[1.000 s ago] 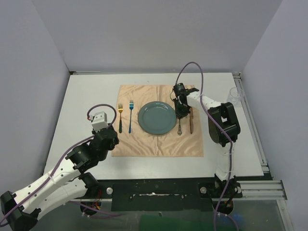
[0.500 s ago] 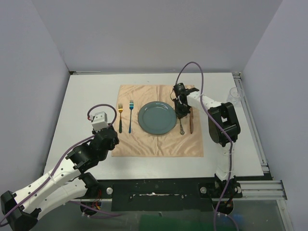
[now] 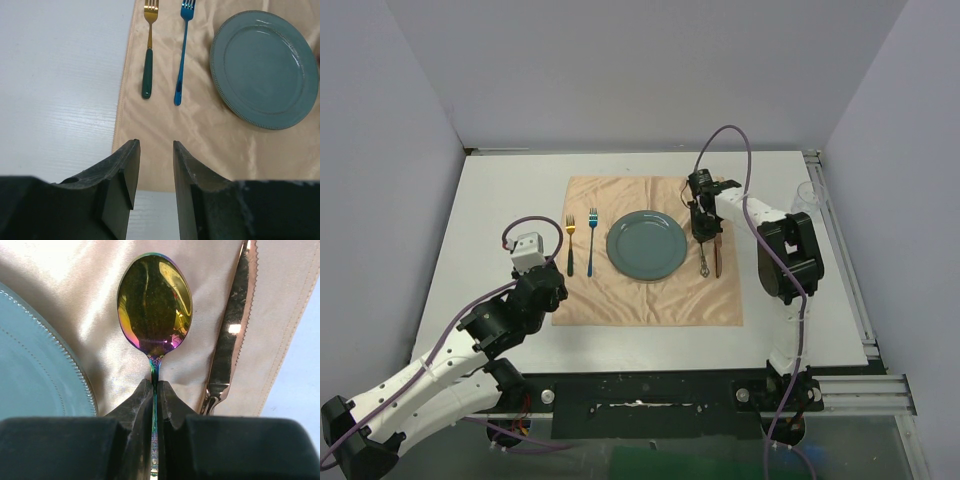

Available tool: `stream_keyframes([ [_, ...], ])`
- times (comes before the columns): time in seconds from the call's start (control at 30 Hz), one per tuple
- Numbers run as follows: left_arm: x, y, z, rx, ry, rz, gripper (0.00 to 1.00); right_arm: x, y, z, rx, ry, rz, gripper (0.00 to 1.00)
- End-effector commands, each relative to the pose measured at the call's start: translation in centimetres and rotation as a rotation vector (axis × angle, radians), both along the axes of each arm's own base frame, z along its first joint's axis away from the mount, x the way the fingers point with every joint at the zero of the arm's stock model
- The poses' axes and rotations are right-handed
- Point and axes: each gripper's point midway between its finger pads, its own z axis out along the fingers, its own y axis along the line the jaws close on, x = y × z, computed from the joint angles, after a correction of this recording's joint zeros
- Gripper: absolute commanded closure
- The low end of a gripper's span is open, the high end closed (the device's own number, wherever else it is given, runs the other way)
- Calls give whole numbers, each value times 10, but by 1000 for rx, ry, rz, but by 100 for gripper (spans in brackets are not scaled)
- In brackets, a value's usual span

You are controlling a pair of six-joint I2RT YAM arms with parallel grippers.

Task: Set the dinner table for one person
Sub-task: Adjust the spoon with the napkin.

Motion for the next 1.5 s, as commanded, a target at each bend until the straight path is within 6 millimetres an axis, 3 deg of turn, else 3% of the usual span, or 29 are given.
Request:
stream_keyframes([
  [0.0,6,-2,14,-29,-41,17,69,14,1,37,22,-104,-26,100],
  [1.1,4,0,18,-46,-58,17,69,9,9,-9,45,-5,-77,100],
  [1.3,5,-1,18,-45,-55,17,69,8,7,-6,36,-5,-77,76],
  [1.47,5,-1,17,-38,-53,15,69,9,7,14,47,-41,-71,71],
])
